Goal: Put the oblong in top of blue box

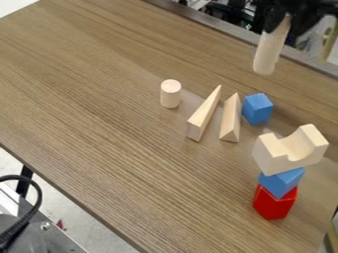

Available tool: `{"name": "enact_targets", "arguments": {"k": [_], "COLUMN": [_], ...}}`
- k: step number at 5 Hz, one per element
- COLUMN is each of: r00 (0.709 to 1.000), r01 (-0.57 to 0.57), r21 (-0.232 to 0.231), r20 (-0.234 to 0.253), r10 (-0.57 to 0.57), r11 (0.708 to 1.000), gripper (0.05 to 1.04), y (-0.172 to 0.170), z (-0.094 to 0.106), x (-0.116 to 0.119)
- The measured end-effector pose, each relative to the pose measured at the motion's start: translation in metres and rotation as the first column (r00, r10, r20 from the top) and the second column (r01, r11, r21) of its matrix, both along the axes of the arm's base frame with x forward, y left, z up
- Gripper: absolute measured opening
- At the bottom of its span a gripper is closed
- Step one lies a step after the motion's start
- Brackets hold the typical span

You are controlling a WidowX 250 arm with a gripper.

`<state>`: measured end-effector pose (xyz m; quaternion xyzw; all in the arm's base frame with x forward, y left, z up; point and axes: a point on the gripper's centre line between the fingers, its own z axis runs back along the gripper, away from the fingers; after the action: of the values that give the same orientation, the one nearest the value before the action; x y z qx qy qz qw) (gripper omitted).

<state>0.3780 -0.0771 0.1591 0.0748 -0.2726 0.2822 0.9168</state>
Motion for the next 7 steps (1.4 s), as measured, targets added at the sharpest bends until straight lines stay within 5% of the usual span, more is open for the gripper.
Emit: {"name": "enact_targets", "arguments": {"k": [7], "r00": [0.998], "r01": [0.049], "r21": [-0.021], "r20": [-0.036], "r10": [-0.05], "r11": [0.999], "gripper": [0.474], "y": [-0.016], "z": [-0.017], "x": [-0.028]}}
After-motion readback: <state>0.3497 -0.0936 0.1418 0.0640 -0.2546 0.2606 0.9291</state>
